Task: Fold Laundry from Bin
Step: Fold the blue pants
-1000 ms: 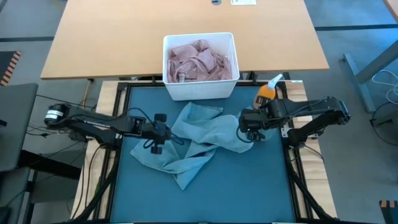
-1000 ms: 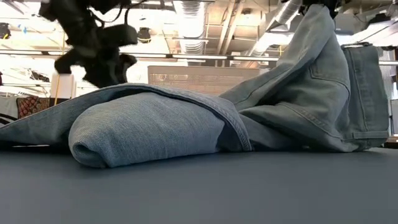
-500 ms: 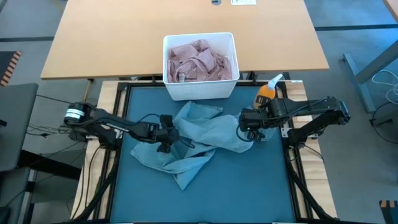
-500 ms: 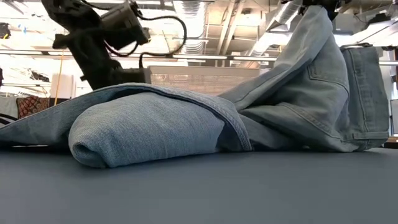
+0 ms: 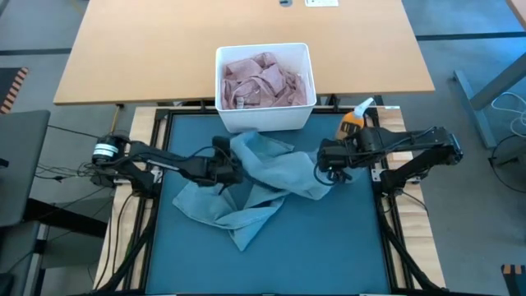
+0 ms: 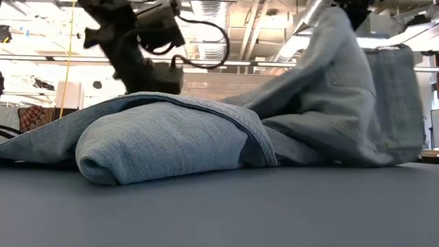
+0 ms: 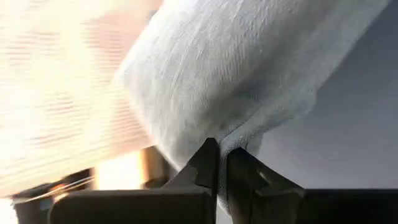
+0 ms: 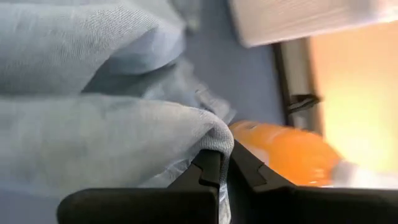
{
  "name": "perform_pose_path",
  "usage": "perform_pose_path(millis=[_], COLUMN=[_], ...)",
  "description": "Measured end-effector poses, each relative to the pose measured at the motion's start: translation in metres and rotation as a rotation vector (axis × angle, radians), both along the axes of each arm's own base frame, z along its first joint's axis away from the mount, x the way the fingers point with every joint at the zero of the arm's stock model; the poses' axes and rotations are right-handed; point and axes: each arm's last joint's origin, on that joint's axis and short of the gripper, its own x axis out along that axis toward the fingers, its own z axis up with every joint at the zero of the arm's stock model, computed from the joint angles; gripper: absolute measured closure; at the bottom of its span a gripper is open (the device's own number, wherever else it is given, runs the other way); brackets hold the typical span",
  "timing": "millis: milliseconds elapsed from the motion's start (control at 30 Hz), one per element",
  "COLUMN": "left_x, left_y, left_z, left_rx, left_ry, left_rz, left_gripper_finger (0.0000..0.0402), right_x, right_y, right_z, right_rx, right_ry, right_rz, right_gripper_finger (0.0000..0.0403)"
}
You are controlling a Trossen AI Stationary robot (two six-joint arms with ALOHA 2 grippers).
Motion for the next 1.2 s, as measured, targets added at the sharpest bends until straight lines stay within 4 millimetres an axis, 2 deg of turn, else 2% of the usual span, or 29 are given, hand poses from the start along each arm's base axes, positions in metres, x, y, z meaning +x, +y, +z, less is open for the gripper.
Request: perform_pose_path(millis=[100,200,367,500,633,800,900,1033,1200], left_x=[-0.002,-0.014,-0.058,-0.104,-0.146,-0.178,-0.180,-0.169,-0.150], left_y=[0.006,0.009,0.006,0.002,-0.001,-0.007,-0.012,-0.020,-0.032], left_z=[0.040,0.090,0.165,0.199,0.214,0.215,0.199,0.153,0.087], left_rx=[0.054,0.070,-0.016,-0.160,-0.231,-0.350,-0.491,-0.637,-0.719], left_ry=[-0.037,-0.155,-0.463,-0.717,-0.866,-0.918,-0.854,-0.676,-0.468], left_rz=[0.039,0.060,0.039,-0.006,-0.016,-0.038,-0.059,-0.058,-0.080], left_gripper_finger=[0.0400,0.0401,0.0401,0.0401,0.0401,0.0401,0.0401,0.0401,0.0401], right_x=[-0.001,-0.003,-0.010,-0.014,-0.014,-0.007,-0.002,0.004,0.012], right_y=[-0.003,-0.007,-0.011,-0.013,-0.016,-0.016,-0.013,-0.008,-0.002], right_z=[0.018,0.038,0.072,0.090,0.091,0.074,0.054,0.020,-0.038], right_rx=[-0.114,-0.256,-0.524,-0.643,-0.660,-0.594,-0.540,-0.524,-0.521], right_ry=[-0.077,-0.147,-0.201,-0.187,-0.150,-0.116,-0.069,0.028,0.127], right_rz=[-0.025,-0.043,-0.043,-0.018,-0.002,0.018,0.042,0.075,0.133], right_gripper_finger=[0.0376,0.0376,0.0376,0.0376,0.0376,0.0376,0.0376,0.0376,0.0378])
